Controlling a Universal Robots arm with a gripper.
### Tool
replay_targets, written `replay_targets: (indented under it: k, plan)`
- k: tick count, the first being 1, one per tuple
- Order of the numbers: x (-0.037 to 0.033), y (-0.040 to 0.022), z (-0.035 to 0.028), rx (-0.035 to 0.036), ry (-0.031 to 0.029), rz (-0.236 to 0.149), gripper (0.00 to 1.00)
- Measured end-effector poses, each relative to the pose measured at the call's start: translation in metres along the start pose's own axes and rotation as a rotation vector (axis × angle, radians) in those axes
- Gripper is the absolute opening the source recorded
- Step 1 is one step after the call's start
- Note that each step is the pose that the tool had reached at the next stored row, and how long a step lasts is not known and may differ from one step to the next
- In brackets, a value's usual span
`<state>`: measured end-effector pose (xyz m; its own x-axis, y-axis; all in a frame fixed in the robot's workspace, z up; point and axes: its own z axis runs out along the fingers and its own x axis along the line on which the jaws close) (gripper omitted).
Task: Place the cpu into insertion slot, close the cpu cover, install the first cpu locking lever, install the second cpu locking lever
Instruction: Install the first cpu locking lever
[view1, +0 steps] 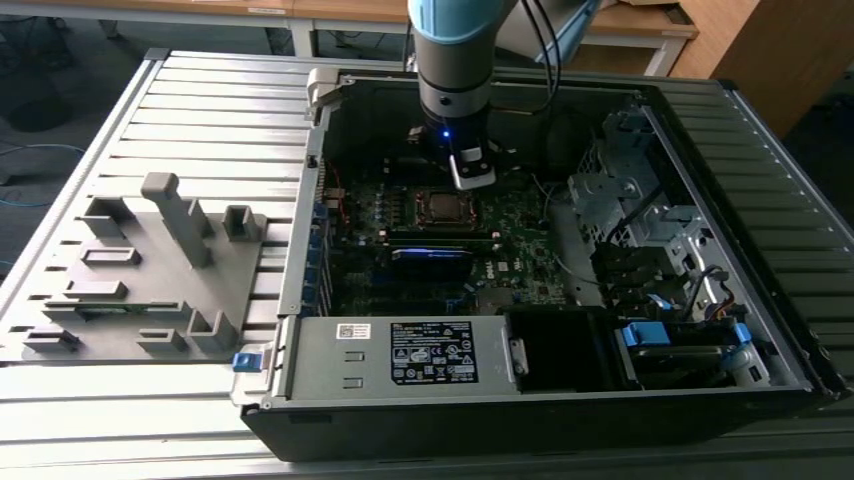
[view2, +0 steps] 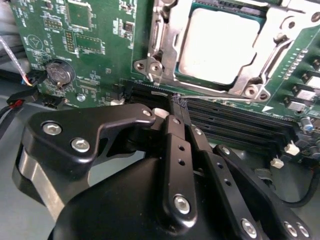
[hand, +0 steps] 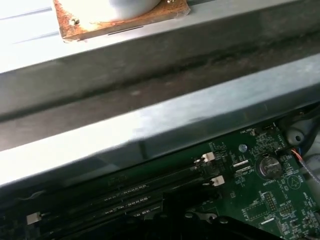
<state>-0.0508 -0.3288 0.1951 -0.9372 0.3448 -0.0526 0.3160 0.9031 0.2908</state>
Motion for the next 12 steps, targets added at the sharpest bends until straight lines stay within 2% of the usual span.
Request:
replay_targets:
  k: [5, 12]
  plan:
    - [0.0047, -0.0019, 0.0005, -0.0049, -0.0122, -0.003, 0.11]
    - [0.0048, -0.002, 0.0005, -0.0053, -0.014, -0.004, 0.11]
